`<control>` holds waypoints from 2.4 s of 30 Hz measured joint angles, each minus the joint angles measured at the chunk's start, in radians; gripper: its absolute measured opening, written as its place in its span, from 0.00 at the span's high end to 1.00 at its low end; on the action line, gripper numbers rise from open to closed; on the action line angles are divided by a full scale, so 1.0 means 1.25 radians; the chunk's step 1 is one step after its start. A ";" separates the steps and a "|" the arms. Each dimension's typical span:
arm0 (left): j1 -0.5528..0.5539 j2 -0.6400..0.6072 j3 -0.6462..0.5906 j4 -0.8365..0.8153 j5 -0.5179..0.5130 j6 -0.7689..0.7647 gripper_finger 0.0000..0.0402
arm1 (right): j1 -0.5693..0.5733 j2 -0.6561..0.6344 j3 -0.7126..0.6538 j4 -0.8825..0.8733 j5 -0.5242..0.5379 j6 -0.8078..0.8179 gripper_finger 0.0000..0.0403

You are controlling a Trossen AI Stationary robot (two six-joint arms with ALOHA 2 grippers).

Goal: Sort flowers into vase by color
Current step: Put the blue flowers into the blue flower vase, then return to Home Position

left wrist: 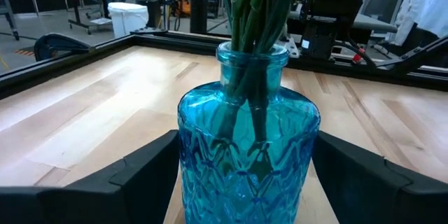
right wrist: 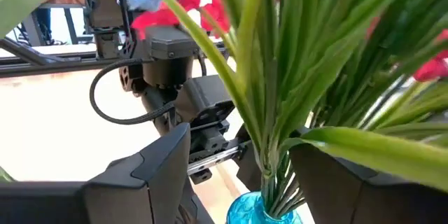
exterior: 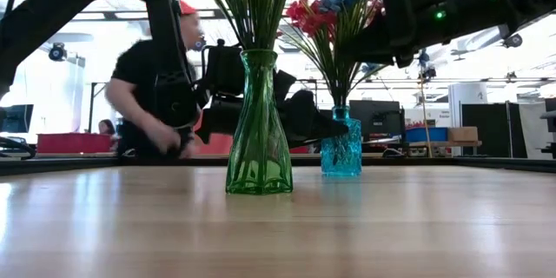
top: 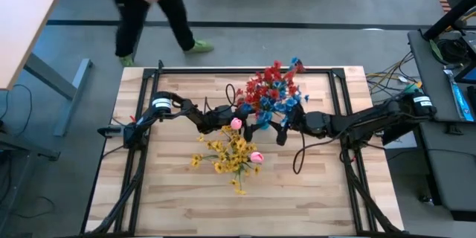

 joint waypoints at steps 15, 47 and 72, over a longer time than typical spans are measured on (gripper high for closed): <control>0.001 -0.002 0.000 0.004 0.000 0.000 0.24 | 0.000 -0.004 0.000 -0.002 0.000 0.000 0.42; 0.022 -0.159 -0.171 -0.001 -0.001 0.017 0.23 | 0.035 -0.117 -0.008 -0.154 -0.006 0.014 0.42; 0.016 -0.773 -0.580 -0.002 -0.097 0.088 0.23 | 0.129 -0.440 -0.021 -0.443 -0.071 -0.041 0.42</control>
